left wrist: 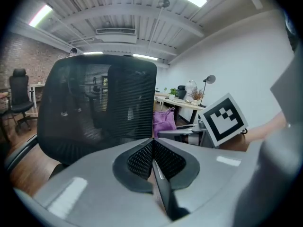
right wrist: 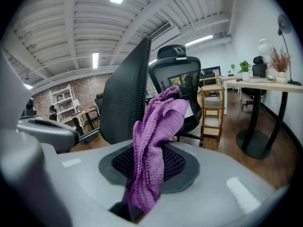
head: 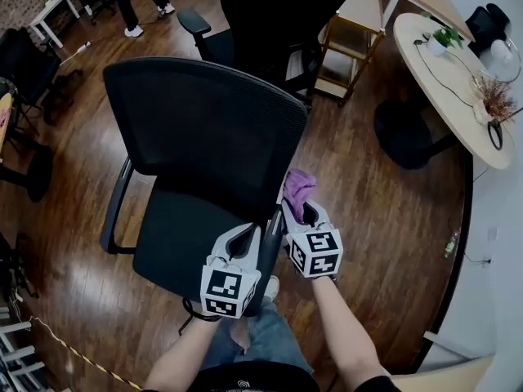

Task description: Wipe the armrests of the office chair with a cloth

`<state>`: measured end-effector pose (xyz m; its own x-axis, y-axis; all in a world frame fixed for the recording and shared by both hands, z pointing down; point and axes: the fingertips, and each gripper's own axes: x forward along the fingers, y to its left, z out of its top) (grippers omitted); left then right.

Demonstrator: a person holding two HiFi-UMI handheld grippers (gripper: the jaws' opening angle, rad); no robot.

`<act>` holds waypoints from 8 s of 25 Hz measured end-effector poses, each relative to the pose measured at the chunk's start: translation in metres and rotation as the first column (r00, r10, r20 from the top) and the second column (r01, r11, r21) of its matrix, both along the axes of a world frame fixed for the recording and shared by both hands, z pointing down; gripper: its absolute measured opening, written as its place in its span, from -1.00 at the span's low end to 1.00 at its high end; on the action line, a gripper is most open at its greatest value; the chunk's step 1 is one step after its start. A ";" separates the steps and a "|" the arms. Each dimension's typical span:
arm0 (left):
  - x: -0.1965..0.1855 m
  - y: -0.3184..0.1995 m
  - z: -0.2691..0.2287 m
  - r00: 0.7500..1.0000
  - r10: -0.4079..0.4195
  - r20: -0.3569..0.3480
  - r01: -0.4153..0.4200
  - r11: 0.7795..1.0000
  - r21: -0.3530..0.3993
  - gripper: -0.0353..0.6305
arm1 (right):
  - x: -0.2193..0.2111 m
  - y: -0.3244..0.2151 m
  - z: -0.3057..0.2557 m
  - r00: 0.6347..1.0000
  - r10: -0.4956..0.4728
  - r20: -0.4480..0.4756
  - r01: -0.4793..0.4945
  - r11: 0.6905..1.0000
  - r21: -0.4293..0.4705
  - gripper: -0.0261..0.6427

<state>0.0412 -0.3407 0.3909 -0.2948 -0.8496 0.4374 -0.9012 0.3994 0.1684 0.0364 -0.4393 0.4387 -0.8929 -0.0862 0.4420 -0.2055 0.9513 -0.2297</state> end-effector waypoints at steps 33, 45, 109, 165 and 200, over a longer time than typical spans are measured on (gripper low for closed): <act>0.058 0.091 0.048 0.989 0.131 -0.066 -0.131 0.991 0.012 -0.88 | 0.064 0.108 0.026 0.984 0.171 0.042 -0.167 0.983 -0.080 -0.63; 0.094 0.158 0.049 0.978 0.200 -0.064 -0.199 0.980 0.024 -0.88 | 0.114 0.186 0.018 0.974 0.221 0.050 -0.217 0.974 -0.064 -0.63; 0.054 -0.031 0.039 0.984 0.165 -0.060 -0.165 0.986 0.004 -0.88 | 0.076 0.024 -0.006 0.982 0.148 0.121 -0.149 0.989 -0.002 -0.63; 0.129 0.123 0.100 0.944 0.310 -0.109 -0.321 0.942 -0.100 -0.88 | 0.169 0.183 0.066 0.955 0.288 0.075 -0.283 0.956 -0.078 -0.63; 0.187 0.213 0.204 0.983 0.181 -0.034 -0.183 0.981 -0.062 -0.88 | 0.230 0.282 0.229 0.966 0.227 0.126 -0.200 0.960 -0.197 -0.63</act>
<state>0.2278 -0.1279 0.5953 -0.1247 -0.8576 0.4989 -0.9549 0.2403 0.1744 0.2659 -0.1577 0.6681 -0.9180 -0.2129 0.3345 -0.3512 0.8284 -0.4364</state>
